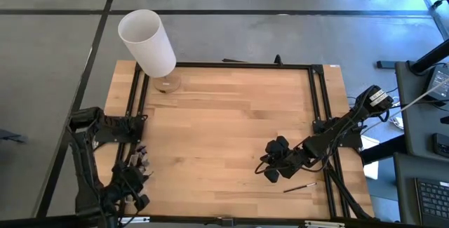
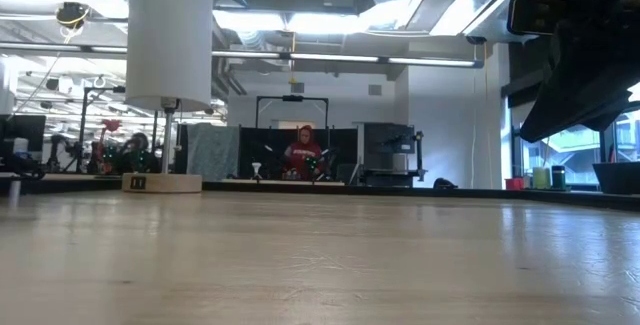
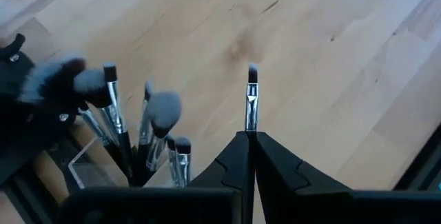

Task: Pick & Place Makeup Supplies
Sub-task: Put the left makeup brush into the transparent organizer, then put the makeup brush into the transparent organizer

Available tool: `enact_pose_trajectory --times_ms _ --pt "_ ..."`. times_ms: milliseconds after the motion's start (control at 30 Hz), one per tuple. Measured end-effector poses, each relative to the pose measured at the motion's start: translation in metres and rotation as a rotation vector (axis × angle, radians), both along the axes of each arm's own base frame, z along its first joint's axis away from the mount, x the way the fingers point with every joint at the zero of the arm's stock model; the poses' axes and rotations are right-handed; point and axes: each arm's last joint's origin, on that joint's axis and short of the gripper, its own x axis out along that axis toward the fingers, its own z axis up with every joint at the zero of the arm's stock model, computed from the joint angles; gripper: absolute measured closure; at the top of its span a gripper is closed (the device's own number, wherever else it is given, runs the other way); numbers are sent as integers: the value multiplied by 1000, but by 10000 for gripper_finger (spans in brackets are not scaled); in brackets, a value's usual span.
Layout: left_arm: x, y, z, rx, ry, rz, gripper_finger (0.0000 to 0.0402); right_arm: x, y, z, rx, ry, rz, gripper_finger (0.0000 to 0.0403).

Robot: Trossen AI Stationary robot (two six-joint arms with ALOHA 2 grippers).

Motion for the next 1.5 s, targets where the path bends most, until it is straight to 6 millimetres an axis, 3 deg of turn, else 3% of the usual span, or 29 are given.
enact_pose_trajectory --times_ms 633,867,1300,1500 --pt "-9 -21 -28 21 48 -43 384 0 0 0 -1 1 0 386" --pt "-11 -22 -28 17 49 -56 379 0 0 0 -1 1 0 386" --pt "-13 -21 -28 0 125 -15 324 0 0 0 -1 1 0 386" --pt "-5 -23 -5 -8 141 11 308 0 0 0 0 1 0 386"
